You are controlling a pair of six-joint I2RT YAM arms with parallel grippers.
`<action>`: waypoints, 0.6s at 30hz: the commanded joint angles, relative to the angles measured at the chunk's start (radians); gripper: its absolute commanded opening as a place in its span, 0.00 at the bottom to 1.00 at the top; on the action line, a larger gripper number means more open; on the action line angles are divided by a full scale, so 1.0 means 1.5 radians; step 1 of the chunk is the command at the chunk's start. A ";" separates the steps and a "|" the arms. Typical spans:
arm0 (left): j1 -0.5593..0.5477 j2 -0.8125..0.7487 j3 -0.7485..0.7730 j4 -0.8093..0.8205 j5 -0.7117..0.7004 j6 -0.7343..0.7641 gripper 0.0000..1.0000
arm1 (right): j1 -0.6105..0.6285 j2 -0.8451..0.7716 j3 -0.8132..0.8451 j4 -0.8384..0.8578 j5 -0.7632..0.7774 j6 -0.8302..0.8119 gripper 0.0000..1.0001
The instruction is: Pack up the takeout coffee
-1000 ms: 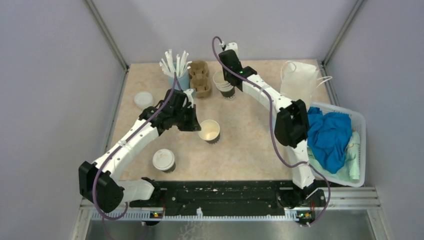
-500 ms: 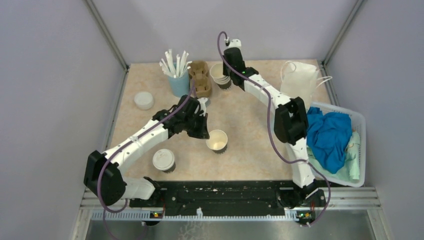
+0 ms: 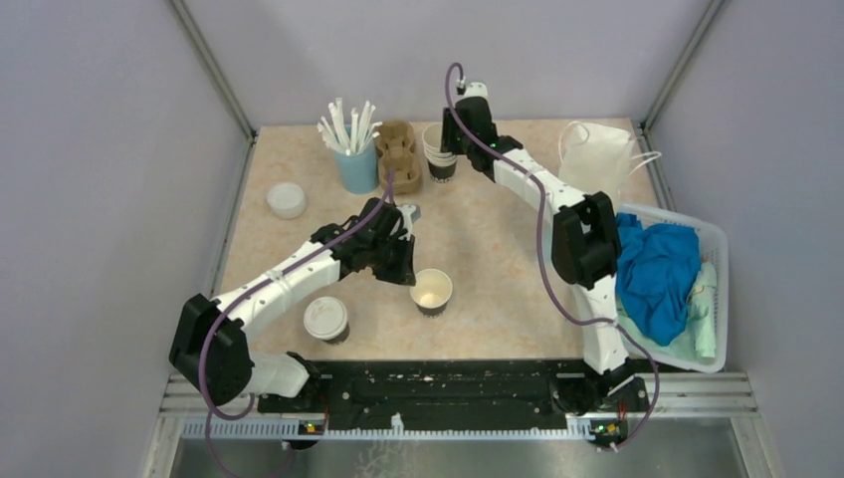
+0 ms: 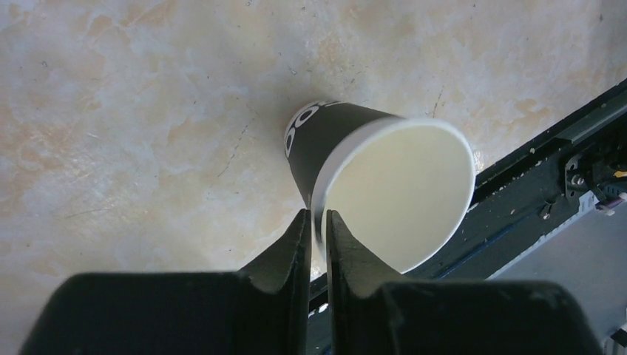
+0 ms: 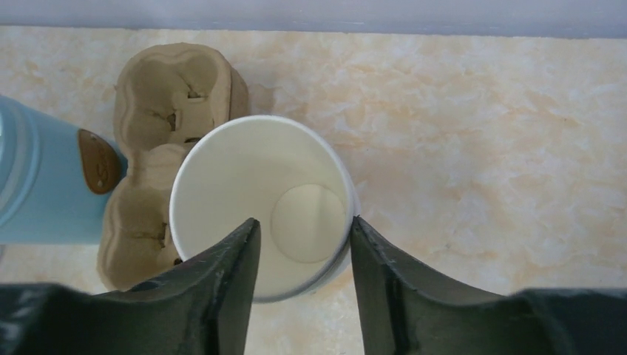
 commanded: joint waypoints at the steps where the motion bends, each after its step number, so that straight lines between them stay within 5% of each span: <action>1: -0.005 -0.001 0.002 0.023 -0.020 0.006 0.22 | 0.001 -0.062 0.009 -0.058 -0.043 0.010 0.52; 6: -0.004 -0.007 0.037 -0.016 -0.044 -0.005 0.46 | 0.000 -0.097 0.030 -0.151 -0.052 0.017 0.73; 11: 0.000 -0.030 0.100 -0.080 -0.127 -0.036 0.72 | -0.001 -0.138 0.085 -0.308 -0.092 0.023 0.79; 15: 0.042 -0.052 0.138 -0.108 -0.183 -0.050 0.86 | -0.001 -0.235 -0.012 -0.351 -0.107 -0.012 0.81; 18: 0.138 -0.076 0.133 -0.092 -0.185 -0.068 0.89 | -0.001 -0.324 -0.111 -0.340 -0.147 -0.023 0.84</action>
